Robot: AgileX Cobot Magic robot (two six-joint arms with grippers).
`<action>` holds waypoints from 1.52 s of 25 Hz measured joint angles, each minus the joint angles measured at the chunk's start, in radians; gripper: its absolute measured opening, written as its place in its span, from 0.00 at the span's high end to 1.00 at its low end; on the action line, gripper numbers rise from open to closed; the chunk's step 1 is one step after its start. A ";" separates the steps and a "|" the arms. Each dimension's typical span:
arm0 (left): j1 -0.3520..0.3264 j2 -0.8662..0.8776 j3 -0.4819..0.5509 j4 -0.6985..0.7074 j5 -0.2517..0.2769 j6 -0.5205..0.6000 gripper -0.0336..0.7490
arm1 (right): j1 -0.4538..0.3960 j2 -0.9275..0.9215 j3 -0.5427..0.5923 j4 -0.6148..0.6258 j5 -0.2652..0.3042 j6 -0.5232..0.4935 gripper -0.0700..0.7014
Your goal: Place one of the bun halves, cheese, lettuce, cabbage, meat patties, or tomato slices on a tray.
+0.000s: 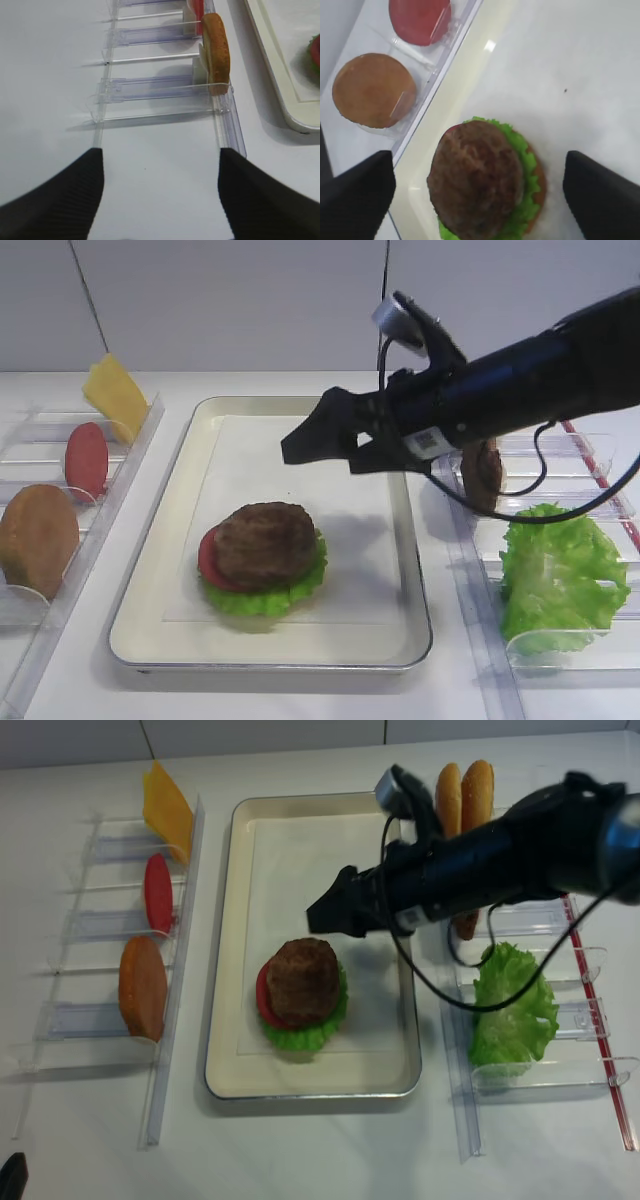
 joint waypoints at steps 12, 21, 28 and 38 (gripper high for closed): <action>0.000 0.000 0.000 0.000 0.000 0.000 0.37 | 0.000 -0.459 0.000 -0.852 -0.234 0.376 0.19; 0.000 0.000 0.000 0.000 0.000 0.000 0.37 | -0.002 -0.712 0.011 -1.261 -0.074 0.944 0.20; 0.000 0.000 0.000 0.000 0.000 0.000 0.37 | -0.126 -0.971 0.244 -1.242 -0.012 1.033 0.20; 0.000 0.000 0.000 0.000 0.000 0.000 0.37 | -0.354 -1.394 0.409 -1.158 0.159 0.927 0.20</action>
